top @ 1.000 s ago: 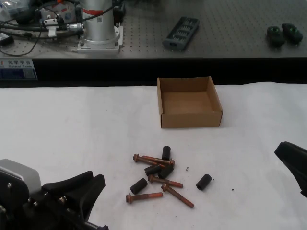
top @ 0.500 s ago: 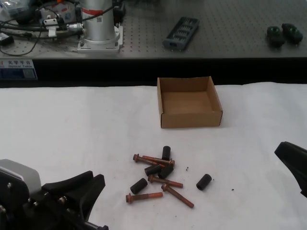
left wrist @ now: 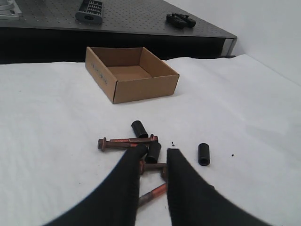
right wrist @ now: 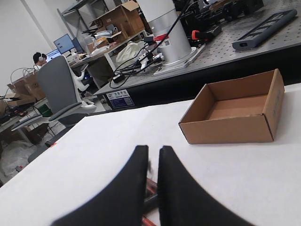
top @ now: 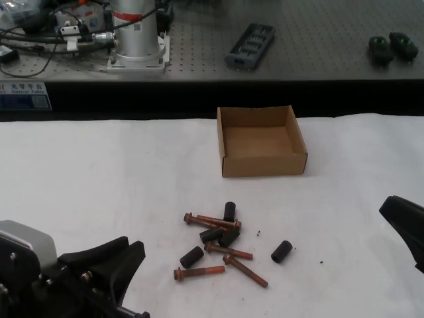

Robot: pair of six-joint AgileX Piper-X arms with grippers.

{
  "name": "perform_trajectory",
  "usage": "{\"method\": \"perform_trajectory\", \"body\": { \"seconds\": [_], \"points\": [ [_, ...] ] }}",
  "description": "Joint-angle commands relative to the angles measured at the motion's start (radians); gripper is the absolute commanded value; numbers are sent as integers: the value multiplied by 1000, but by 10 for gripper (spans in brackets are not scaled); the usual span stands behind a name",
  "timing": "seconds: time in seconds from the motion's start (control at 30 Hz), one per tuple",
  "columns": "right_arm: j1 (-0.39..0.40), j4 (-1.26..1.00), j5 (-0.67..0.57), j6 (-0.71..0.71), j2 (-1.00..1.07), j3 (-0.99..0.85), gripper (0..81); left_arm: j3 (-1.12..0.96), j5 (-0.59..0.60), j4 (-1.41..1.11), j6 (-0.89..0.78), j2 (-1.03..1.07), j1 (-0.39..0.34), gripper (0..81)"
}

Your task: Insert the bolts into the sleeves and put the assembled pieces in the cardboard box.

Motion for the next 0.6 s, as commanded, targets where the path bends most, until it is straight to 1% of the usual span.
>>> {"method": "perform_trajectory", "body": {
  "seconds": [0.0, 0.23, 0.43, 0.57],
  "points": [
    [0, -20, 25, 13, -8, -7, 82, 0, 0, 6, 7, -8, -4, 158],
    [0, -20, 25, 13, -8, -7, 82, 0, 6, 100, 6, -8, -4, 158],
    [0, -20, 25, 13, -8, -7, 82, 0, 58, 260, 6, -8, -4, 158],
    [0, -20, 25, 13, -8, -7, 82, 0, 75, 280, 6, -8, -4, 158]
  ]
}}
